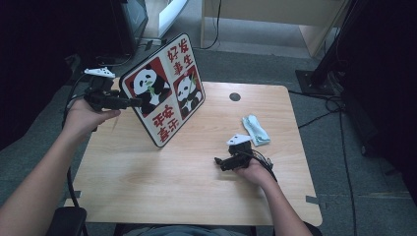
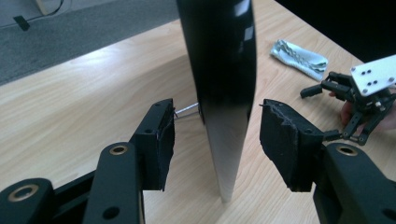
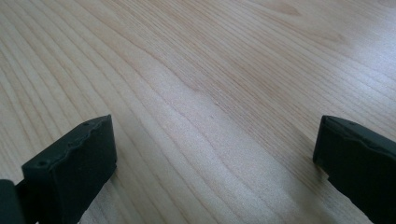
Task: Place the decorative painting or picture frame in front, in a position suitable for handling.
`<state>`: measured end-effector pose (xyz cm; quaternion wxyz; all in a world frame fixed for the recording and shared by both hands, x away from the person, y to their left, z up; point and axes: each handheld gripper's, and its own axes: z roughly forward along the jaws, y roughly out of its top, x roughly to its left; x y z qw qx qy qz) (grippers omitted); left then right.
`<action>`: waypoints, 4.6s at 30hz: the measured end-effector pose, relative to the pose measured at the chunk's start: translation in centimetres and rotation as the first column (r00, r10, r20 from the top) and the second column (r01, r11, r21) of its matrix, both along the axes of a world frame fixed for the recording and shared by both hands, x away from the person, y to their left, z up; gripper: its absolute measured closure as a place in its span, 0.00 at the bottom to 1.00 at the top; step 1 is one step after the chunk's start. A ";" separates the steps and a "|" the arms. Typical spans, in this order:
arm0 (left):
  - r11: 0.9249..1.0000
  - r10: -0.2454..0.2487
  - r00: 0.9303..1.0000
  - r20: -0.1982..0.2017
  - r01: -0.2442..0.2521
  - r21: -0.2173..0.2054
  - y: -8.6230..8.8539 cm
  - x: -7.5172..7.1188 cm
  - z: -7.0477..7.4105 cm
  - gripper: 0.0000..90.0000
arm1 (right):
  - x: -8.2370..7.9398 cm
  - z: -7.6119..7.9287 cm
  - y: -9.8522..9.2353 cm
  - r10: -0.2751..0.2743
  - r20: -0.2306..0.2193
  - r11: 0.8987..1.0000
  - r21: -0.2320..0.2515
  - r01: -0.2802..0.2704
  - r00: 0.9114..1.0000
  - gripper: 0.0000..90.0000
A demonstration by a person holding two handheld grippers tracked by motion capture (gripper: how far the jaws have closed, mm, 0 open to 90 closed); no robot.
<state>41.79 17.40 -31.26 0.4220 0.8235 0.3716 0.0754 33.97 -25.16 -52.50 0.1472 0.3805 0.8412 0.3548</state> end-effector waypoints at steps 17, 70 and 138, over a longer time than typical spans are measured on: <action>0.999 -0.015 1.000 -0.022 0.015 0.032 -1.7 2.9 2.8 0.55 | 0.0 0.0 0.0 0.001 0.001 1.000 0.000 -0.001 1.000 0.00; 0.976 -0.073 0.979 -0.192 0.109 0.187 -7.9 12.9 6.2 0.71 | -1.9 0.0 -0.4 -0.009 0.000 1.000 0.002 0.009 1.000 0.00; 0.944 -0.184 0.923 -0.338 0.262 0.201 -12.7 1.6 6.9 0.90 | -2.3 0.0 -1.3 0.037 0.000 0.999 0.003 -0.037 0.999 0.00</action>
